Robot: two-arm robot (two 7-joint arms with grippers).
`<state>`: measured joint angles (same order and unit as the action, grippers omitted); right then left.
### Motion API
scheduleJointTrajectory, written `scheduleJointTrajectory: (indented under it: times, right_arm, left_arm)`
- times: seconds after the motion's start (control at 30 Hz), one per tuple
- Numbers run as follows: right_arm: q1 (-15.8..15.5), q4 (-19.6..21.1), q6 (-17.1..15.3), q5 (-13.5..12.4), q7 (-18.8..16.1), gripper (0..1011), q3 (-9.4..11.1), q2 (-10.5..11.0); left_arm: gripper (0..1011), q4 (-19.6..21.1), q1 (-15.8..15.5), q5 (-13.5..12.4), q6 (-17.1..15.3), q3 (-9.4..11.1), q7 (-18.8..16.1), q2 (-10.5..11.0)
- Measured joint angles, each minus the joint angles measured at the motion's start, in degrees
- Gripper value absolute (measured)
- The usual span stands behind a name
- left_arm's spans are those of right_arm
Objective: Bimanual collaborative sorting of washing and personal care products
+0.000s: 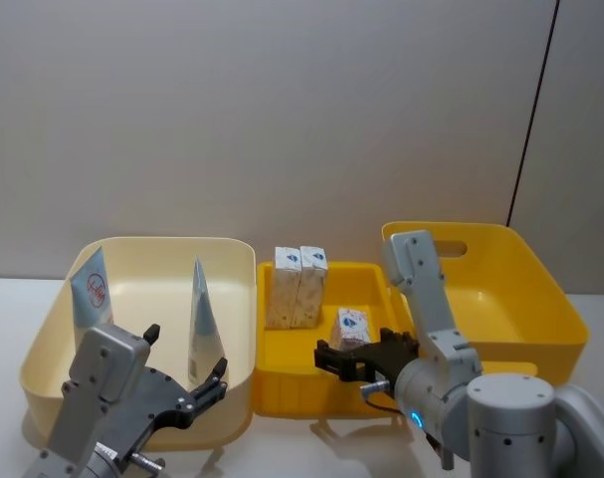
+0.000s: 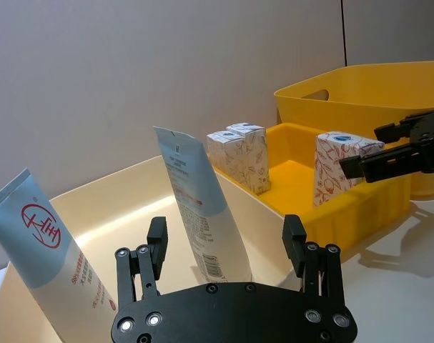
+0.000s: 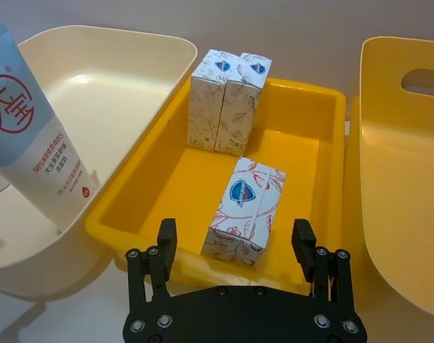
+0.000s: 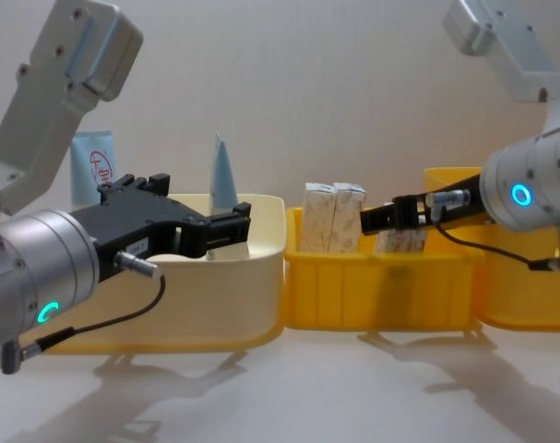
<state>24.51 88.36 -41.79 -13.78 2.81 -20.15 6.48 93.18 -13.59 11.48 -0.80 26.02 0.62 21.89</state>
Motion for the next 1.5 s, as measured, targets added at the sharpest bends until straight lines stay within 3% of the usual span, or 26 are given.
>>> scheduleJointTrajectory:
  times: [0.53,0.83,0.9,1.17,1.5]
  right_arm:
    - [2.17,-3.65,2.12,1.00,-0.96,999,-0.16,-0.73]
    - [2.70,-4.58,2.76,1.25,-1.15,797,-0.14,-0.93]
    - [2.78,-4.73,2.89,1.31,-1.18,701,-0.13,-0.96]
    - [2.98,-5.09,3.13,1.43,-1.23,480,-0.13,-1.02]
    - [3.08,-5.25,3.24,1.49,-1.28,434,-0.13,-1.07]
  left_arm:
    - [1003,0.00,0.00,0.00,0.00,0.00,0.00,0.00]
    - [1003,0.00,0.00,0.00,0.00,0.00,0.00,0.00]
    - [1004,0.00,0.00,0.00,0.00,0.00,0.00,0.00]
    - [1003,0.00,0.00,0.00,0.00,0.00,0.00,0.00]
    - [1003,0.00,0.00,0.00,0.00,0.00,0.00,0.00]
